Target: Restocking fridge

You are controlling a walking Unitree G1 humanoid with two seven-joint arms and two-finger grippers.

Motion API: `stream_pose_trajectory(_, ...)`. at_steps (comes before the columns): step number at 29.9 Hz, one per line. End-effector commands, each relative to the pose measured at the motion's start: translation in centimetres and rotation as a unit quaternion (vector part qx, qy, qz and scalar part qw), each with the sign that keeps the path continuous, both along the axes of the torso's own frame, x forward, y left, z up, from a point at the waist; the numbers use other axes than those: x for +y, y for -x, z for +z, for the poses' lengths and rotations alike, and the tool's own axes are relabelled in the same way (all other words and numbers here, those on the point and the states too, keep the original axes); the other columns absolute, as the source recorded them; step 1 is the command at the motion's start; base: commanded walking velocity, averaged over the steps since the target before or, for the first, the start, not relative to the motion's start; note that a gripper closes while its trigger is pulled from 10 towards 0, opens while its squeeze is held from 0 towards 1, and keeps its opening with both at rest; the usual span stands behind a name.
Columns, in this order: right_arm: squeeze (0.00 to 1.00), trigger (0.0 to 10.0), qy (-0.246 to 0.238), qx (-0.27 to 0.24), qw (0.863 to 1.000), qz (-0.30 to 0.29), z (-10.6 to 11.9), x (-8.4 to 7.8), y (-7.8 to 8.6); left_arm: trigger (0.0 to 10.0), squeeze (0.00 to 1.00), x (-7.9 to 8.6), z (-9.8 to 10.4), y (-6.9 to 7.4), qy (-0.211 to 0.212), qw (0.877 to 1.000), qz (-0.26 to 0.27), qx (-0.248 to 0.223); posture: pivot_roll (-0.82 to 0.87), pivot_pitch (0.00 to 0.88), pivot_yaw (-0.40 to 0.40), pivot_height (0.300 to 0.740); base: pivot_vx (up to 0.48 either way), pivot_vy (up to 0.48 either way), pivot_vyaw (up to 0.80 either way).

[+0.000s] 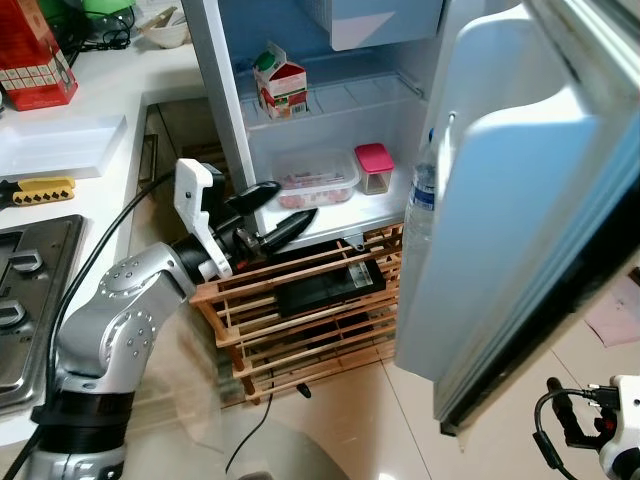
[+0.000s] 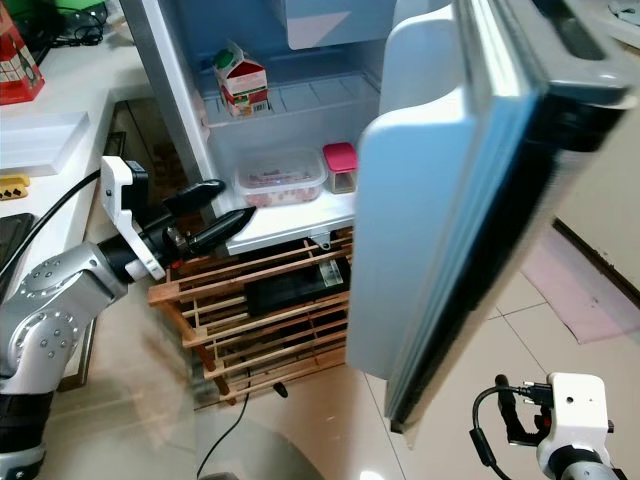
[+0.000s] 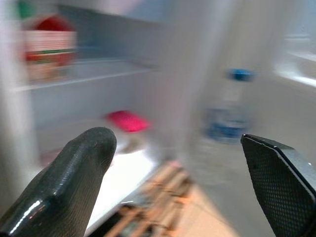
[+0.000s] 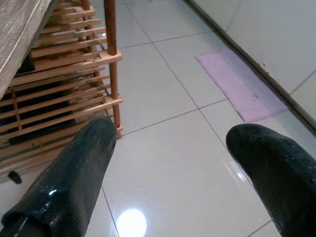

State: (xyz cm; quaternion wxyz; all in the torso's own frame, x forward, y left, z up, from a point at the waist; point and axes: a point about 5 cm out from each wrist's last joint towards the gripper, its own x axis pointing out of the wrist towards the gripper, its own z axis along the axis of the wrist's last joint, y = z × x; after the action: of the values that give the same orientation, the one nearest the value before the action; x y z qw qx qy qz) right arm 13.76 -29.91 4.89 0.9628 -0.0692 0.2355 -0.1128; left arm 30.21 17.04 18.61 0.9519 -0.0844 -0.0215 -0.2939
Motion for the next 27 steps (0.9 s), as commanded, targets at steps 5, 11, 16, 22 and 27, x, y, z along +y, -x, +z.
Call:
stream_pose_trajectory(5,0.00,10.0,0.011,-0.056,0.998,-0.009,1.4,0.3,-0.9,10.0,0.00,0.4,-1.7,0.6,-0.055,0.997,0.059,0.006,0.05,0.015,0.046,0.740,0.000,0.000,0.00)
stream_pose_trajectory(11,0.00,10.0,0.011,-0.109,0.994,-0.021,2.9,0.4,-2.0,10.0,0.00,-0.5,-3.0,1.7,-0.051,0.997,0.060,0.023,0.06,0.022,0.046,0.740,0.000,-0.196,0.00)
stream_pose_trajectory(16,0.00,10.0,0.008,-0.134,0.991,-0.002,3.6,0.9,-2.9,10.0,0.00,-0.8,-3.3,2.2,-0.053,0.996,0.066,0.024,0.06,0.022,0.044,0.740,0.000,-0.458,0.00)
stream_pose_trajectory(22,0.00,10.0,0.011,-0.144,0.989,0.014,4.0,1.5,-3.6,10.0,0.00,-0.9,-3.3,2.3,-0.052,0.996,0.071,0.023,0.07,0.020,0.046,0.740,0.000,-0.458,0.00)
stream_pose_trajectory(27,0.00,10.0,0.008,-0.151,0.988,0.021,4.3,1.9,-4.0,10.0,0.00,-0.7,-3.1,2.3,-0.056,0.995,0.077,0.020,0.07,0.019,0.046,0.740,0.000,-0.458,0.00)
